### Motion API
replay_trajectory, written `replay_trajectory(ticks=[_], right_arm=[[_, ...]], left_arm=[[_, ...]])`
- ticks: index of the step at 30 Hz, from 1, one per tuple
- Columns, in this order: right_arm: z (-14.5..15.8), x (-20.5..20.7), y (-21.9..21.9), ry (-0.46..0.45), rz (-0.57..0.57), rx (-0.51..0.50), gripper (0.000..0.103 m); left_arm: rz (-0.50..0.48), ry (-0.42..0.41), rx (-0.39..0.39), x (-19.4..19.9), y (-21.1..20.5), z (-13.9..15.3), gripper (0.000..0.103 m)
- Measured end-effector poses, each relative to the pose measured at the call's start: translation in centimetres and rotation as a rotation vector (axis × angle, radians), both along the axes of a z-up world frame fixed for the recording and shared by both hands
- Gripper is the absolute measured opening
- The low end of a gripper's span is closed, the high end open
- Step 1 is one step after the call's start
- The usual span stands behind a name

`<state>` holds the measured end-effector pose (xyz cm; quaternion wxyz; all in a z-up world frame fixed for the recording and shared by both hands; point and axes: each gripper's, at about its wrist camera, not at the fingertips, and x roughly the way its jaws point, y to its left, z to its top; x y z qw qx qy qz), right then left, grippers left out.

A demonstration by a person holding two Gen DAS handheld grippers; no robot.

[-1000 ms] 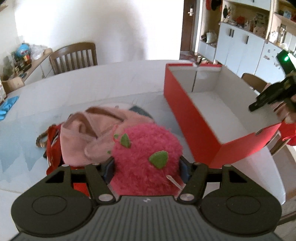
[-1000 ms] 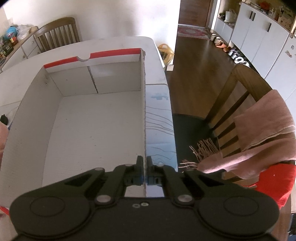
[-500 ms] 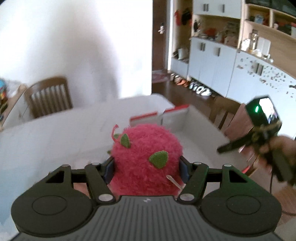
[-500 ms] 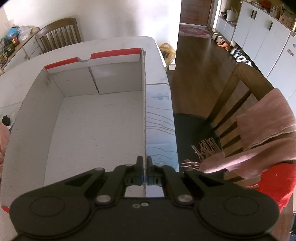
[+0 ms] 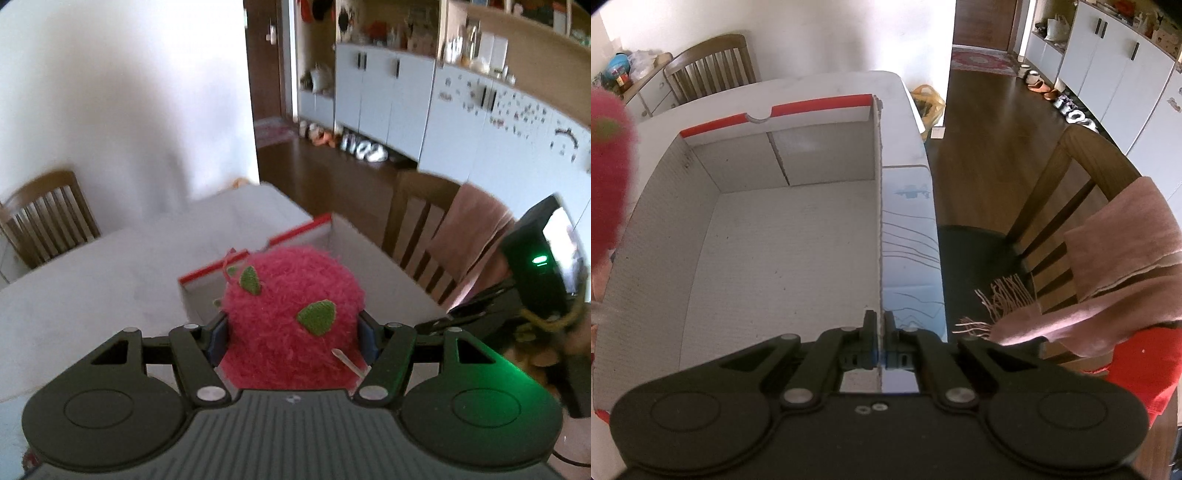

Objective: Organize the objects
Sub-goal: 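Carry the pink ball with the left gripper into the cardboard box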

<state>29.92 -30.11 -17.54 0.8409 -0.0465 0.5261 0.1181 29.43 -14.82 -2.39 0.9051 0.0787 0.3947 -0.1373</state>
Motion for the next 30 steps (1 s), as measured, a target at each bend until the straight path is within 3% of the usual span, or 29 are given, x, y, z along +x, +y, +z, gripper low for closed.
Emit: replay_trajectory(ticks=[15,22,30], right_arm=[[-0.1,0.1,0.2,0.014,0.02,-0.011,0.001],[0.0,0.2,0.1,0.019,0.028,-0.008,0.001],[-0.1,0.3,0.0,0.022,0.034,-0.003,0.001]], left_arm=[[-0.062,0.241,0.129,3.4,-3.8,-9.7,0.066],[-0.079,0.321,0.162,3.8,-4.6,-11.6,0.069],[-0.067,0.326,0.155,3.9,-4.4,-11.6,0.079]])
